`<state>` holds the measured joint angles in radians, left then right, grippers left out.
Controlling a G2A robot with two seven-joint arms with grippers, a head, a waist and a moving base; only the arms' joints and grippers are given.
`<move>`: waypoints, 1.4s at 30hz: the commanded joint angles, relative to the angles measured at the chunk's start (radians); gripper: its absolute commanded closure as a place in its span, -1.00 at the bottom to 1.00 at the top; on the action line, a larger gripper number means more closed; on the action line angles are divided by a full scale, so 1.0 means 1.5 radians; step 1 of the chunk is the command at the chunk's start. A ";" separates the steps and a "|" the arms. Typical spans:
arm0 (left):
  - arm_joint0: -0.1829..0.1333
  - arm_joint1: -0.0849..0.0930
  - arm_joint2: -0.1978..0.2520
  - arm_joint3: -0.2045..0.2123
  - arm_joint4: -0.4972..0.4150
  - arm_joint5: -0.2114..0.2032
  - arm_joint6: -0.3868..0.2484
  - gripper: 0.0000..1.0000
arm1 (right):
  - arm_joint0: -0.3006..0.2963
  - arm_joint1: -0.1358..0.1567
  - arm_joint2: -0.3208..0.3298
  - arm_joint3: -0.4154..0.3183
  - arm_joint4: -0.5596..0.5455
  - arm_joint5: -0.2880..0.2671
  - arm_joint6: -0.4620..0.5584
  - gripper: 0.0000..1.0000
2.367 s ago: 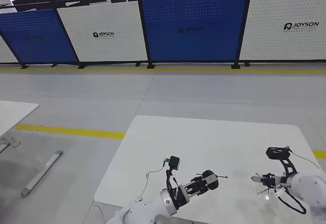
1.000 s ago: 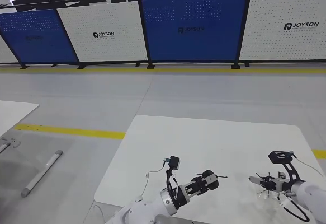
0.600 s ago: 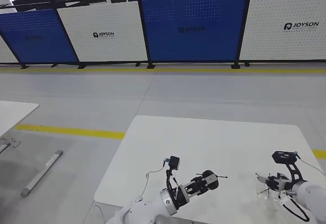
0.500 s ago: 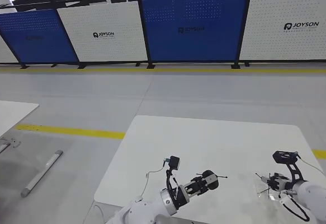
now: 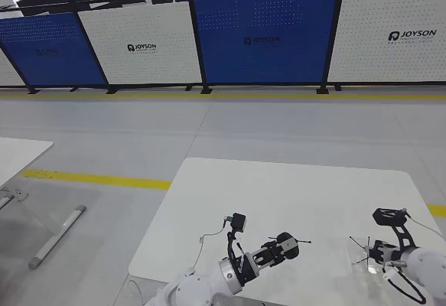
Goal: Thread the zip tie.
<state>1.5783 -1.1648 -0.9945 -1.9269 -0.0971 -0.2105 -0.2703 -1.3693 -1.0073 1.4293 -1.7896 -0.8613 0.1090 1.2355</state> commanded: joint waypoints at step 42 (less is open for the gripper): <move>0.000 0.000 0.000 0.000 0.000 0.000 0.000 1.00 | 0.159 -0.004 -0.159 0.139 -0.056 0.109 0.103 0.64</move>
<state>1.5783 -1.1648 -0.9945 -1.9269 -0.0971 -0.2105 -0.2703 -1.1353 -1.0142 1.1946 -1.5861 -0.9467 0.2670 1.3900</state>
